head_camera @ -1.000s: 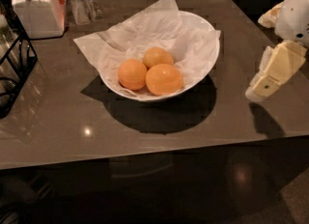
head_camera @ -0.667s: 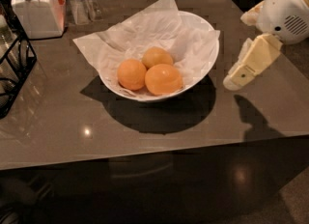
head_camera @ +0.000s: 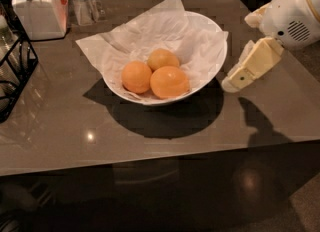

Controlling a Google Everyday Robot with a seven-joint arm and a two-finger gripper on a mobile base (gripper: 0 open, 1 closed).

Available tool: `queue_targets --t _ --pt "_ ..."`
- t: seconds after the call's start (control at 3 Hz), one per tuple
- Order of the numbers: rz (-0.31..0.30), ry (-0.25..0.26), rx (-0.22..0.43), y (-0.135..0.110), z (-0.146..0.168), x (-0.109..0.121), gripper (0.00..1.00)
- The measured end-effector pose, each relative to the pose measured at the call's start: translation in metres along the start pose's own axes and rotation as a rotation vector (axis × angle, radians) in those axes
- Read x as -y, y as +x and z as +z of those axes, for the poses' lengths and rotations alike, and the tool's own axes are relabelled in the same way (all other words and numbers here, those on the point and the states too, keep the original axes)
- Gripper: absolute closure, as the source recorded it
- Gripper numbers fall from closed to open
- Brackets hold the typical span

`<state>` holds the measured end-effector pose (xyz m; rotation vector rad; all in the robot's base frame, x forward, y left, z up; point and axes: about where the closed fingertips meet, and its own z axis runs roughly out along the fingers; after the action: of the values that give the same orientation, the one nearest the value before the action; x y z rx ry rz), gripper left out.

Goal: Pick orange from white bowl

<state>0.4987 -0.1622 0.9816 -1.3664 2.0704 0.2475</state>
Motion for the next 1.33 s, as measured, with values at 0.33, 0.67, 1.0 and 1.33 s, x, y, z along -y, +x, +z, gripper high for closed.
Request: queue_targets --t 0.33,0.67,1.0,1.33 --pt "0.003 0.003 0.102 -0.026 0.027 -0.002 0.0" --pt "-0.002 -0.011 0.161 -0.047 0.049 -0.004 0.0" --pt "-0.007 -0.009 0.179 -0.058 0.064 -0.01 0.0" --pt "-0.007 -0.009 0.179 -0.058 0.064 -0.01 0.12"
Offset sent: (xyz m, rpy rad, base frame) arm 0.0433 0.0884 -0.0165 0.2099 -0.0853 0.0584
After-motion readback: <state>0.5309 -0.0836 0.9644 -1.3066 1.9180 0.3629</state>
